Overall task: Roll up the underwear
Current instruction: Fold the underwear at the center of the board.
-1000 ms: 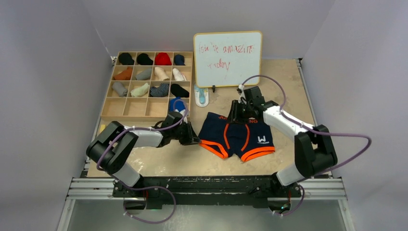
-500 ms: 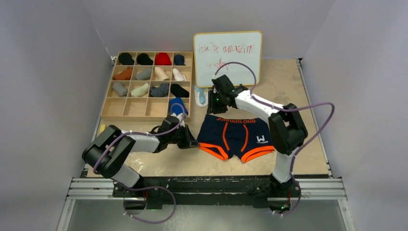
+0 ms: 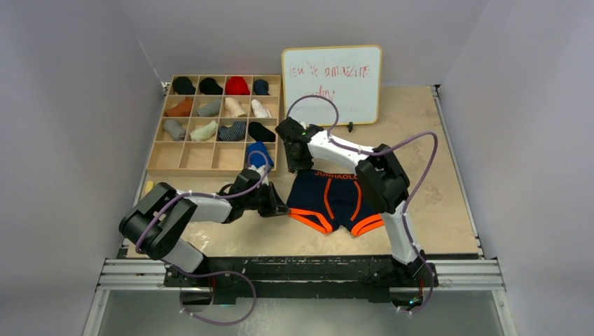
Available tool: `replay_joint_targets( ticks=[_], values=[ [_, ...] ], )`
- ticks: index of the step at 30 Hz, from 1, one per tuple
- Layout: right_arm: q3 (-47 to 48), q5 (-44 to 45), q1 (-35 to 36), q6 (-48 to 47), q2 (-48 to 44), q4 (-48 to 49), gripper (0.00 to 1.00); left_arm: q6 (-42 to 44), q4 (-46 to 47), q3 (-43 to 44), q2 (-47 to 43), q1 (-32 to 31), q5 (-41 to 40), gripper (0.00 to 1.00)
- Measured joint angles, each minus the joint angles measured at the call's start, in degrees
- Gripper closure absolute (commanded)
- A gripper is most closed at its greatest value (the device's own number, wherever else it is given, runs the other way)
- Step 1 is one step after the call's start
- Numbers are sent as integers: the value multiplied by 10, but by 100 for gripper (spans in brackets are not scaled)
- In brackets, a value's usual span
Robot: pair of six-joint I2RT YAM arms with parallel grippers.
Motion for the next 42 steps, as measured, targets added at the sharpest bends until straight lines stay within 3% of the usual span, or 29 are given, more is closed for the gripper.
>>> replay_joint_targets(
  ticks=[13,22,24,30,35,42],
  values=[
    [72,104,30,24,62,-77,73,0,8,-5,0,0,8,100],
    [115,130,44,40,89,-107,100,-5,14,-13,-4,0,9,100],
    [122,126,43,40,91,-113,100,-5,10,-14,-8,0,8,100],
    [136,75,33,40,91,-110,100,6,-44,-23,-54,10,-4,100],
    [118,-25,-1,43,64,-59,100,31,-128,-19,-139,41,-15,100],
    [77,-146,-55,61,-3,30,100,77,-259,50,-227,65,-37,100]
  ],
)
